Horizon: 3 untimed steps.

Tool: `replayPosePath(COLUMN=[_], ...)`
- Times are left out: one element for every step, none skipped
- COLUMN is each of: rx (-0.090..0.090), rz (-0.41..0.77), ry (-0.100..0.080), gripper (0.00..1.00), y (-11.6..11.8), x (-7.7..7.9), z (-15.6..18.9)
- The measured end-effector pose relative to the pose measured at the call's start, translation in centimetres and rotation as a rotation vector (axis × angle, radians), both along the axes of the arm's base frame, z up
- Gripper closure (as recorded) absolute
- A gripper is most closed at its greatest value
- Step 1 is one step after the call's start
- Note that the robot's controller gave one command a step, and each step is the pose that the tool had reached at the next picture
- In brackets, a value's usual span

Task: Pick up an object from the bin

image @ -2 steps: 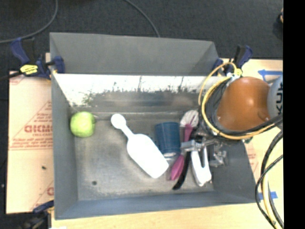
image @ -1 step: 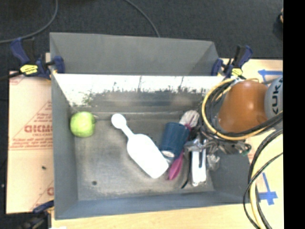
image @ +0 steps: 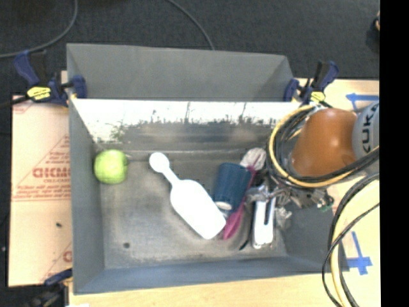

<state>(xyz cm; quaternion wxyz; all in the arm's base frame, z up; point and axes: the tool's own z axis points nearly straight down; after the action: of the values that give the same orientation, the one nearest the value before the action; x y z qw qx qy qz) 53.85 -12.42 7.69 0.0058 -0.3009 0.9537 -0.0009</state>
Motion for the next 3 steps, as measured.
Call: replayPosePath(rx=[0.005, 0.008, 0.003], rz=[-0.11, -0.183, -0.154], ry=[0.001, 0.003, -0.002], gripper=[1.0, 1.0, 1.0], y=[0.2, 0.4, 0.2], x=[0.0, -0.1, 0.0], z=[0.2, 1.3, 2.6])
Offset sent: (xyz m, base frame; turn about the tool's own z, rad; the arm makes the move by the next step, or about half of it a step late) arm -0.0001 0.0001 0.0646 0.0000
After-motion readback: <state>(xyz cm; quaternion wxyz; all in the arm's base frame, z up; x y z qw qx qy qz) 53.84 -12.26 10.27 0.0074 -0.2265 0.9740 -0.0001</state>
